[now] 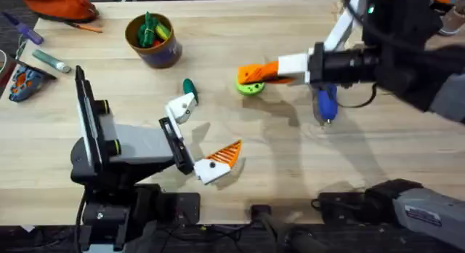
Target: Pick up the gripper from the table and insert it into the empty holder that is missing its gripper. Then pick up a screw, insert it into the mounting hole, and use the screwdriver to tighten it. Finally, clean up the table by picking up the vegetable and placing it into the bucket.
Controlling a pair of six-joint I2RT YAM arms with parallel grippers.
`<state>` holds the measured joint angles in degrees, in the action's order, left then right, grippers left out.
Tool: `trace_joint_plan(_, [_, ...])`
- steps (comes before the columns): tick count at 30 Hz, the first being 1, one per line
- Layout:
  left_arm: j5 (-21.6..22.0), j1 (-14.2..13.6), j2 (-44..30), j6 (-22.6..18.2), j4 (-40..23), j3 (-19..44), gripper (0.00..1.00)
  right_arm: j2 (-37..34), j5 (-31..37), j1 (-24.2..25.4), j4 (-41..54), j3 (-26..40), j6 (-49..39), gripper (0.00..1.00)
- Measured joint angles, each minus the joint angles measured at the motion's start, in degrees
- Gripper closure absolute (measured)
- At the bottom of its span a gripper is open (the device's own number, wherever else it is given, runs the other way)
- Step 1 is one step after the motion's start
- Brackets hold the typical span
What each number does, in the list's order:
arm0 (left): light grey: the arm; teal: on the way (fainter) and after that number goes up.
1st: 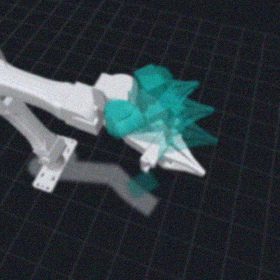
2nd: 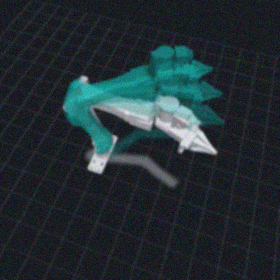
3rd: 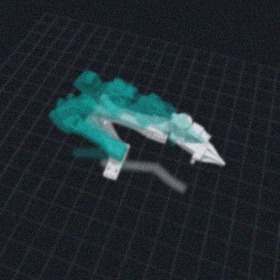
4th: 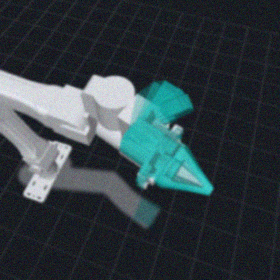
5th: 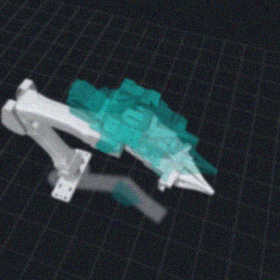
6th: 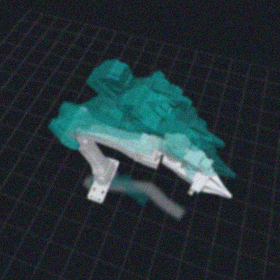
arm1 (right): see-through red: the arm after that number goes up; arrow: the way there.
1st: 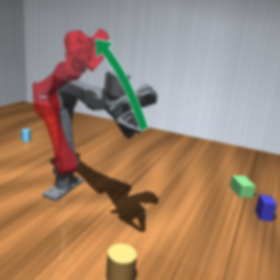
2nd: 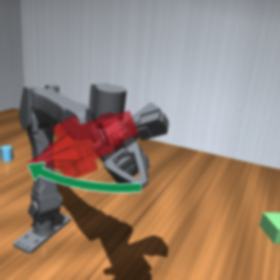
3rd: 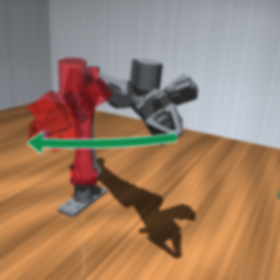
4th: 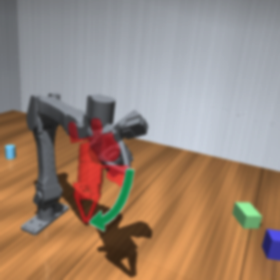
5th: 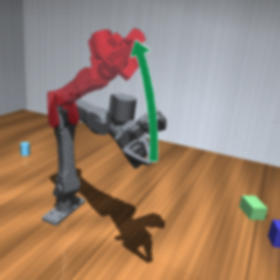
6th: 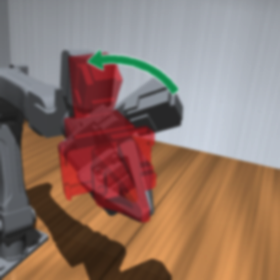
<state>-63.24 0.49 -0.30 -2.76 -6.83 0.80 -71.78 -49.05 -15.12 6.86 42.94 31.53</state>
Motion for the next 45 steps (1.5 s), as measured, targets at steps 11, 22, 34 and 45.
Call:
trace_joint_plan(11, [0.0,0.0,-0.02,0.0,0.0,0.0,0.015,-1.22,-20.06,0.42,-29.51,-9.27,4.96,0.992])
trace_joint_plan(22, [0.0,0.0,-0.02,0.0,0.0,0.0,0.015,-10.79,-24.74,0.42,-57.29,-16.65,21.88,0.992])
trace_joint_plan(34, [0.0,0.0,0.0,0.0,0.0,0.0,0.016,-18.67,-30.97,0.42,-68.91,-16.92,30.12,0.992])
trace_joint_plan(45, [0.0,0.0,-0.01,0.0,0.0,0.0,0.015,-18.72,-33.19,0.42,-63.36,-16.9,35.47,0.992])
